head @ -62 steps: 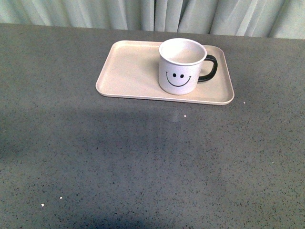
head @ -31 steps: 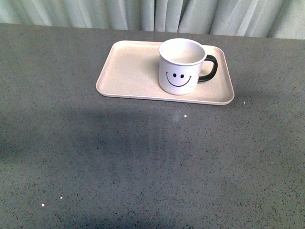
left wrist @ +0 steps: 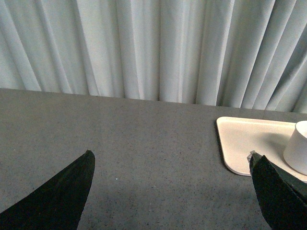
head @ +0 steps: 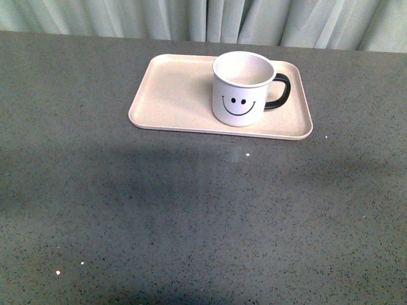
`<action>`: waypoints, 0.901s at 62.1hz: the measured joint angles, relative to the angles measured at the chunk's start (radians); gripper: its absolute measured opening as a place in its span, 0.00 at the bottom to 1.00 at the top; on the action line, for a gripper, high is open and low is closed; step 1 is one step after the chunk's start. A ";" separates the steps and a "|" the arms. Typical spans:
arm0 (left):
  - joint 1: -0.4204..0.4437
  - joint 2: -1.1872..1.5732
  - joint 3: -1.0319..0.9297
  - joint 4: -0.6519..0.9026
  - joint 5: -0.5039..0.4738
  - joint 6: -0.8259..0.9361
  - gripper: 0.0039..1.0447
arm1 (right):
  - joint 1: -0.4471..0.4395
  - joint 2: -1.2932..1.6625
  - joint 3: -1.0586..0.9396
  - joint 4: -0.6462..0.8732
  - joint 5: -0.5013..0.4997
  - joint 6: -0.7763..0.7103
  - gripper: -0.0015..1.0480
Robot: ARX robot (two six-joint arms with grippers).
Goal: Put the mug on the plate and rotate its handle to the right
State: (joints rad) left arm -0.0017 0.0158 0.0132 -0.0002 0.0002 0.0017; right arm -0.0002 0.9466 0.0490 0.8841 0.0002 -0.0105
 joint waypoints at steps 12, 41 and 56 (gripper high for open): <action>0.000 0.000 0.000 0.000 0.000 0.000 0.91 | 0.000 -0.159 -0.029 -0.133 0.000 0.000 0.02; 0.000 0.000 0.000 0.000 0.000 0.000 0.91 | 0.000 -0.473 -0.030 -0.416 0.000 0.000 0.02; 0.000 0.000 0.000 0.000 0.000 0.000 0.91 | 0.000 -0.593 -0.030 -0.531 0.000 0.000 0.02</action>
State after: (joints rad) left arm -0.0017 0.0158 0.0132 -0.0002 0.0002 0.0021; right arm -0.0002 0.3534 0.0189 0.3534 0.0002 -0.0105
